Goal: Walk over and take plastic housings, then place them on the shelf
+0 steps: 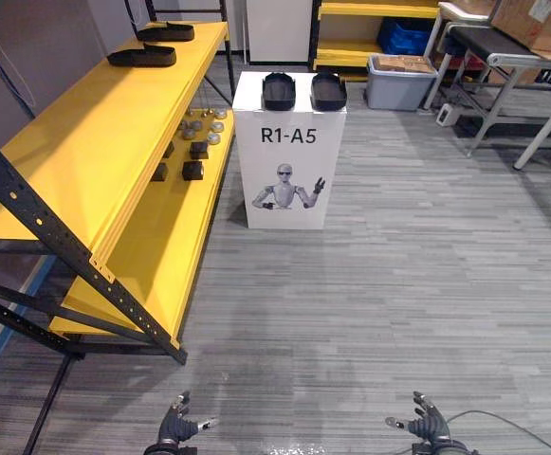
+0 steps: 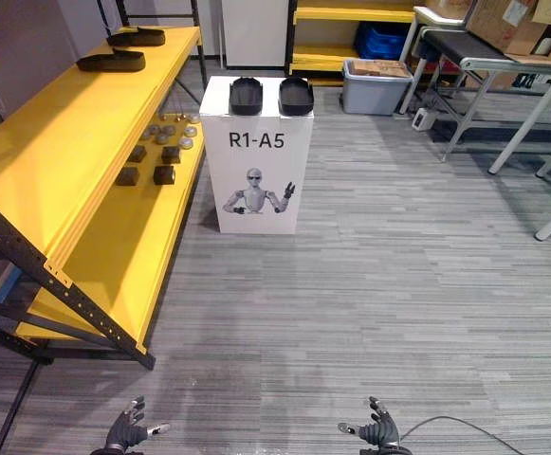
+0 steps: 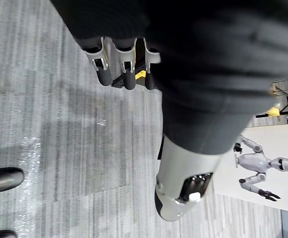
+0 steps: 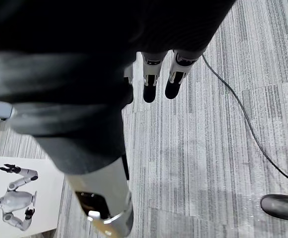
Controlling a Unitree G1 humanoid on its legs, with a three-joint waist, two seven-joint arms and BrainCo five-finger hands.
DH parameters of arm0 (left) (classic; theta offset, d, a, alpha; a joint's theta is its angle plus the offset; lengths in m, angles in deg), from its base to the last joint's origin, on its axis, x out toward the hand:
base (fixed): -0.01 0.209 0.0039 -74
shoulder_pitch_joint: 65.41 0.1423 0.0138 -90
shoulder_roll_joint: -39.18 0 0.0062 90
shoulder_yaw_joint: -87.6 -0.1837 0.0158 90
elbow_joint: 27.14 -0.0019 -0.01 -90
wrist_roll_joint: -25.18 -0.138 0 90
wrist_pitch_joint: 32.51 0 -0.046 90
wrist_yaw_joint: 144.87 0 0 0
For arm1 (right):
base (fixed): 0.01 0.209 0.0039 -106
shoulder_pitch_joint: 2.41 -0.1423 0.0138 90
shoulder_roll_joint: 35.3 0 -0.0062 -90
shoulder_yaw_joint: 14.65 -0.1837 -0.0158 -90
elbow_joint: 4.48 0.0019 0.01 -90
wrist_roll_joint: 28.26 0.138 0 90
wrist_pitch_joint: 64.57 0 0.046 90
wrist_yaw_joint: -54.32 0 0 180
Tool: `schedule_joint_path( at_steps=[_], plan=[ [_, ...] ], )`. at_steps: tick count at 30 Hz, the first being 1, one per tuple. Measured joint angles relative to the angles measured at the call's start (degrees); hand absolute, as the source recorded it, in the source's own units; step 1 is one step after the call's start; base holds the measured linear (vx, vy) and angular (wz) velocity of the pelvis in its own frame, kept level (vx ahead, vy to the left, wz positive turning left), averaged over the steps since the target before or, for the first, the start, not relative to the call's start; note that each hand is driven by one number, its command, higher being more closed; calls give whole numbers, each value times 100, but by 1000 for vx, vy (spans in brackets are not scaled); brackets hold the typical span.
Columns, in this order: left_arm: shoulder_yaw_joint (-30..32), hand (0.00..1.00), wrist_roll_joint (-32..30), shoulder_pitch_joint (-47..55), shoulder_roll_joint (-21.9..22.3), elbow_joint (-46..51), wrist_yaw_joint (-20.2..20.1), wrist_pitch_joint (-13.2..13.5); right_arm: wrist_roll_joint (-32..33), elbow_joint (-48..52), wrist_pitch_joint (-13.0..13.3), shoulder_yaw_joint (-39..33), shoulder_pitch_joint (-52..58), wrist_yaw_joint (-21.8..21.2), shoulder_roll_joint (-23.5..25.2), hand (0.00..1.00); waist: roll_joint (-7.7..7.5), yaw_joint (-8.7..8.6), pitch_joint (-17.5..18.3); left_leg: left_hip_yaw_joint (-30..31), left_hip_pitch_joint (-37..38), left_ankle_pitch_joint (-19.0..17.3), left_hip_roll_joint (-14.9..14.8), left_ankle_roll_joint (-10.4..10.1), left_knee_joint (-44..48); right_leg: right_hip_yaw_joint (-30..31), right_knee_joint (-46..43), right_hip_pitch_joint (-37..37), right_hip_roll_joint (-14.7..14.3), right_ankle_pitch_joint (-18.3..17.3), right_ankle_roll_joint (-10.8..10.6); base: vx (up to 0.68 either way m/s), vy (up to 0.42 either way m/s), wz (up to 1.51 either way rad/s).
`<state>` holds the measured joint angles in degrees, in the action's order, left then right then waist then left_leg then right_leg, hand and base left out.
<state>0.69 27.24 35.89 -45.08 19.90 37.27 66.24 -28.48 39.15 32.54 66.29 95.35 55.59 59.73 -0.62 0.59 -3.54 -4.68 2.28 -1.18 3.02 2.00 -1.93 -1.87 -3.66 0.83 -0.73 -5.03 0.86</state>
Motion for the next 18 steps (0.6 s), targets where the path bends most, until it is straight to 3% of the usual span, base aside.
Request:
schedule_joint_path(
  at_steps=[4, 8, 9, 11, 13, 14, 16, 18],
  plan=[
    [45, 0, 10, -2, 40, 177, 17, -3, 170, 2, -2, -62, -185, 64, 18, 0, 19, -17, -60, -165, -170, -188, -24, -14, 229, 173, 0, -120, -15, 0, -1, -2, 13, -22],
    [178, 0, 77, -22, 133, 404, 56, -8, 233, 4, -11, -356, -315, 187, 15, 0, 85, 21, -150, -337, -575, -812, -102, 27, 1082, 326, -306, -331, -31, -226, -126, 40, 37, -24],
    [192, 0, 107, -24, 150, 462, 58, -11, 264, 4, -14, -393, -327, 205, 11, 0, 99, 19, -169, -343, -651, -929, -103, 51, 1236, 325, -527, -438, -22, -358, -168, 76, 48, -5],
    [208, 0, 110, -30, 171, 626, 73, -18, 312, 4, -34, -441, -373, 233, 5, 0, 164, 28, -236, -414, -758, -1335, -103, 143, 1690, 278, -1924, -1002, 36, -868, -527, 115, 67, -16],
    [206, 0, 112, -49, 149, 657, 114, -35, 316, 38, -37, -369, -375, 237, 30, 0, 207, 3, -304, -375, -567, -1487, -78, 246, 1794, 121, -3374, -1595, 124, -985, -630, 214, 91, 2],
    [206, 0, 114, -85, 139, 692, 139, -51, 316, 38, -52, -343, -360, 243, 34, 0, 192, -15, -352, -322, -406, -1611, -13, 292, 1821, -129, -4025, -1886, 310, -1057, -590, 275, 80, 16],
    [204, 0, 118, -115, 137, 694, 183, -61, 315, 48, -89, -319, -410, 252, 8, 0, 207, -36, -431, -266, -120, -1735, 9, 289, 1781, -409, -4161, -2220, 432, -1091, -593, 381, 36, 20],
    [210, 0, 129, -263, 115, 690, 238, -65, 314, 47, -98, -314, -516, 254, -26, 0, 278, -140, -584, -72, 220, -1746, -82, 268, 1514, -590, -3820, -2572, 376, -1071, -561, 506, -15, 49]
  ],
)
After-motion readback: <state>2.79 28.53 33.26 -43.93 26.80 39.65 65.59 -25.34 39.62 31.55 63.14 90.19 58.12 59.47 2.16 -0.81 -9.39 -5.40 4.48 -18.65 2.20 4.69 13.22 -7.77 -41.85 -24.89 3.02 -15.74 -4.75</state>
